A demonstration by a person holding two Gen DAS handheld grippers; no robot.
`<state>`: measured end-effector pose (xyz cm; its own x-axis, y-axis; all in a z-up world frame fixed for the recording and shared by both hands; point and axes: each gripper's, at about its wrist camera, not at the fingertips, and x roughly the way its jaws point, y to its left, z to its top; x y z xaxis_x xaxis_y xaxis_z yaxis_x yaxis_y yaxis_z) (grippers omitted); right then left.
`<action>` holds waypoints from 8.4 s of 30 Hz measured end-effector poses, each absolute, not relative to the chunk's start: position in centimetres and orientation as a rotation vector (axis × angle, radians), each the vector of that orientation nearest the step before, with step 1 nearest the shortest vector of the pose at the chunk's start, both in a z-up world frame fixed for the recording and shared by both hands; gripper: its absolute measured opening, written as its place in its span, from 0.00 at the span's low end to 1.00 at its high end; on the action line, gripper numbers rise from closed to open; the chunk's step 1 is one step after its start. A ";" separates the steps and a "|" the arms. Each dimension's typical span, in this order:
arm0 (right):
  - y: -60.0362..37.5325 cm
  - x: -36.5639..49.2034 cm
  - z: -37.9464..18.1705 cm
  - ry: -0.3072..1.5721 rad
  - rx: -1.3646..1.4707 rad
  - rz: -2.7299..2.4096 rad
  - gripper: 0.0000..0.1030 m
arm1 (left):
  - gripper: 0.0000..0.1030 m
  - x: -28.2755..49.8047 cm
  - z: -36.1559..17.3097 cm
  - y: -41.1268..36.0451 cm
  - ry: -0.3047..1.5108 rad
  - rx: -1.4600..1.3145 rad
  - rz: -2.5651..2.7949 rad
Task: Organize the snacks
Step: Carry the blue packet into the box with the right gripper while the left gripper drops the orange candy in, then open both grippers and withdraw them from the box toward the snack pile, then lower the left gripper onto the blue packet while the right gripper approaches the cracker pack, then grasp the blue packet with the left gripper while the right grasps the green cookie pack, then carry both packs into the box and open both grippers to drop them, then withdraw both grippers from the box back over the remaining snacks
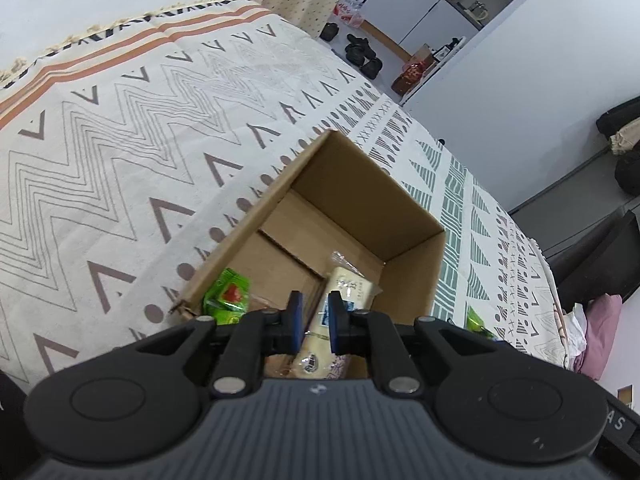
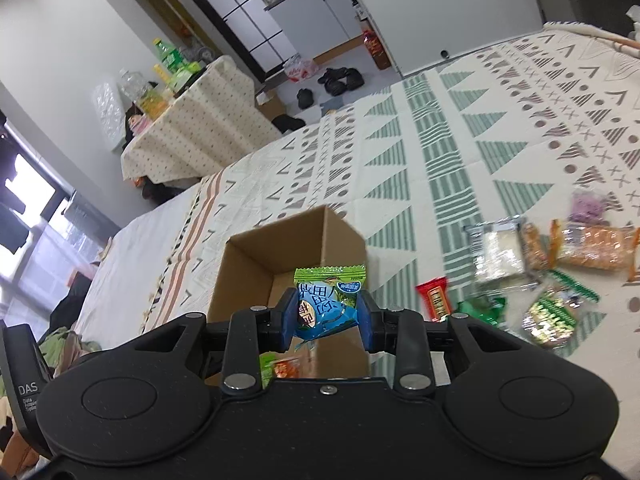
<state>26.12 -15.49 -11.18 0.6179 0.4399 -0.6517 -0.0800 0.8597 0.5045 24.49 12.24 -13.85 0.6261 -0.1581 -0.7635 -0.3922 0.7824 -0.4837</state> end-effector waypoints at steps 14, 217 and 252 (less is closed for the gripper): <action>-12.9 26.5 -10.8 0.846 0.510 0.393 0.64 | 0.63 23.5 -12.4 12.2 0.906 -0.645 0.200; -10.9 31.6 -13.8 0.918 0.679 0.417 0.24 | 0.70 27.4 -12.7 14.5 0.869 -0.674 0.218; -23.6 24.4 -9.9 0.739 0.650 0.239 1.00 | 1.00 23.7 -8.2 4.9 0.915 -0.583 0.193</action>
<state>24.41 -23.57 -9.89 0.7231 0.4208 -0.5478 0.0202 0.7798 0.6257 23.66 4.89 -8.17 0.6056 -0.0846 -0.7912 -0.3971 0.8296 -0.3926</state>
